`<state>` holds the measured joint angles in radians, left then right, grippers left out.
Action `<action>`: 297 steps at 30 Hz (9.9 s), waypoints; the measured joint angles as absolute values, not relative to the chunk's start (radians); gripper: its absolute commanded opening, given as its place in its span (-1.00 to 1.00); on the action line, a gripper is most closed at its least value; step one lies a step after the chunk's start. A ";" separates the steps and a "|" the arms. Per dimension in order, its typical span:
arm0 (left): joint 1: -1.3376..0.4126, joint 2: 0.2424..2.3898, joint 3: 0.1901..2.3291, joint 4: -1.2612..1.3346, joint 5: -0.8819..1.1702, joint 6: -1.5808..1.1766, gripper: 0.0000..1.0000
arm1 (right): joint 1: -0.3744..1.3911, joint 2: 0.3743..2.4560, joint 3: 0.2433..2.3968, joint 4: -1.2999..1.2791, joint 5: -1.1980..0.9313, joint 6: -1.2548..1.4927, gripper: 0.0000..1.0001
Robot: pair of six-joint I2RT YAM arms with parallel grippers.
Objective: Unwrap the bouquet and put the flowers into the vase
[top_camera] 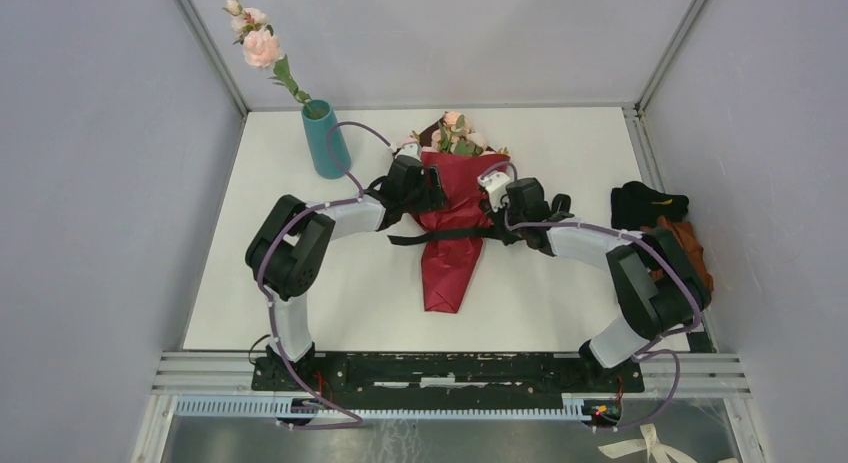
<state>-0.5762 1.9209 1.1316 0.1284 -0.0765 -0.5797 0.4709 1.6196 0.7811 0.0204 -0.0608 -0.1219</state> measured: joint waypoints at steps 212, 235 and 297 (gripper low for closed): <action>-0.934 1.639 1.012 0.130 -0.231 -0.572 0.39 | 0.457 0.921 0.459 0.325 0.066 0.379 0.05; -1.135 1.710 0.852 0.083 -0.408 -0.617 0.37 | 0.546 0.941 0.461 0.346 0.030 0.395 -0.77; -1.000 1.114 0.654 -0.129 -0.801 -0.685 0.37 | 0.609 1.581 0.601 0.477 -0.015 0.389 -0.50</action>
